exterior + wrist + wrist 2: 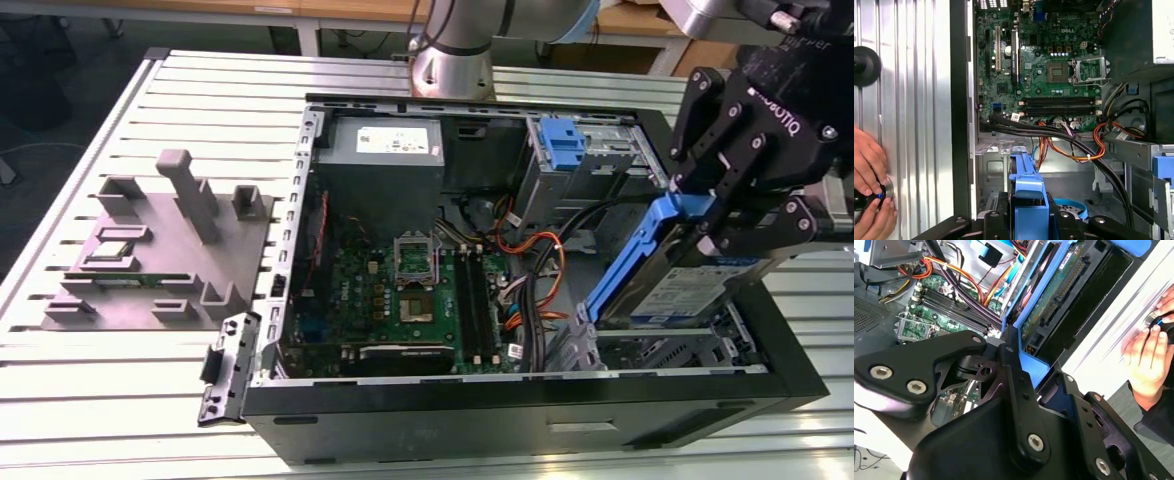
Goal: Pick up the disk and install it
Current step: 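Insert the disk into the insertion slot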
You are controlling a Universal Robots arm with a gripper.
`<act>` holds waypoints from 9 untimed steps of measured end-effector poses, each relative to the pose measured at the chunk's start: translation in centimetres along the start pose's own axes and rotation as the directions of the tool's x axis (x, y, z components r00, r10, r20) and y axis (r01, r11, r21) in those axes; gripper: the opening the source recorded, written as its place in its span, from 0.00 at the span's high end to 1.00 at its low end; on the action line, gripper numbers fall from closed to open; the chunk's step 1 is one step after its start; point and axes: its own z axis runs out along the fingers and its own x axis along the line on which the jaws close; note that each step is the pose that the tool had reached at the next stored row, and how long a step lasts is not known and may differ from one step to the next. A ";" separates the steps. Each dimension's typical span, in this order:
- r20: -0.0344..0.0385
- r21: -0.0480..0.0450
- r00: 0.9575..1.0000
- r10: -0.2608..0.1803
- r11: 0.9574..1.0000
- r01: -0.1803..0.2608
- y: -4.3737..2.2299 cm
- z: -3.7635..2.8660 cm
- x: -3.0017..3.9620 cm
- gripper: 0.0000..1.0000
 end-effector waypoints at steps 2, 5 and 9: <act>0.000 0.000 1.000 0.000 1.000 0.000 0.00 0.11 0.00 0.64; 0.000 0.000 1.000 0.000 1.000 0.000 0.00 0.28 0.00 0.64; 0.000 0.000 1.000 0.000 1.000 0.000 0.00 0.44 0.01 0.64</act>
